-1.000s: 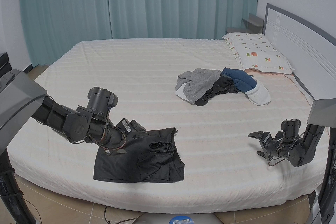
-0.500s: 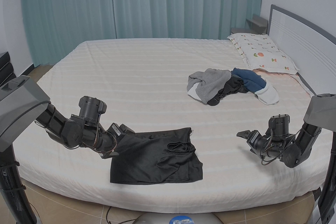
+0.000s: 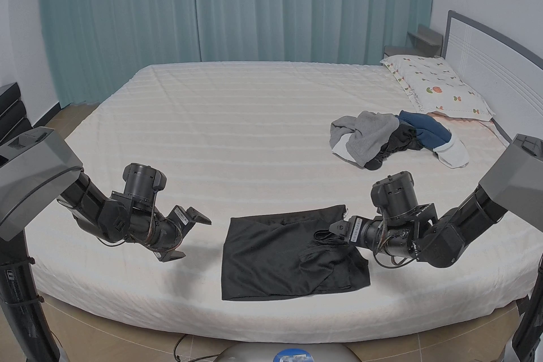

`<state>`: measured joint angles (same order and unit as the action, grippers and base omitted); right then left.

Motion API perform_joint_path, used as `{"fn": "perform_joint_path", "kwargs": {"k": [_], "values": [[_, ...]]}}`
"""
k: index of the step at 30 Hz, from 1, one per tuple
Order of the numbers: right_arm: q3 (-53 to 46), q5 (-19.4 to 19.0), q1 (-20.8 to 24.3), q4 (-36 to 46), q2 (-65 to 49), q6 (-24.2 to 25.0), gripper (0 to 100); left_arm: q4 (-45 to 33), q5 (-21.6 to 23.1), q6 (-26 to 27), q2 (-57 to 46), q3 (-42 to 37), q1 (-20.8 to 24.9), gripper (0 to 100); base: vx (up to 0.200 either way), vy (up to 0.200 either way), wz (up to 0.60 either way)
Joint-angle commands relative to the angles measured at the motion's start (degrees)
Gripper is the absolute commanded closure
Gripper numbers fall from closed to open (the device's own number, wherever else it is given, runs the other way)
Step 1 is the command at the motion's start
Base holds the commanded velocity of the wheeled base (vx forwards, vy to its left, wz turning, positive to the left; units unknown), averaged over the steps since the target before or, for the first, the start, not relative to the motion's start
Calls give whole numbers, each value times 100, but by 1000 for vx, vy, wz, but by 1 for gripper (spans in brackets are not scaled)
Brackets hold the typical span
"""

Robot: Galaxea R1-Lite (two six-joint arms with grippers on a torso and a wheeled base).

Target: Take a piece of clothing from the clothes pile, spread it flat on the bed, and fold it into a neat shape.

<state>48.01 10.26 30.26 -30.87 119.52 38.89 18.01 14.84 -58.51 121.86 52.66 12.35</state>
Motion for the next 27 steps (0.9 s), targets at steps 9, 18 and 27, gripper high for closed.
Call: {"fn": "perform_joint_path", "kwargs": {"k": [9,18,27], "values": [[1097,1153,455,968,564,-1164,0,10,-42,16,84,-19,-48,0,0,44,0],[1158,1628,499,1065,1003,-1727,0,10,-69,24,101,-19,-40,0,0,0,0],[701,1628,437,1127,977,-1876,0,10,-69,24,101,-19,-40,0,0,0,0]]}}
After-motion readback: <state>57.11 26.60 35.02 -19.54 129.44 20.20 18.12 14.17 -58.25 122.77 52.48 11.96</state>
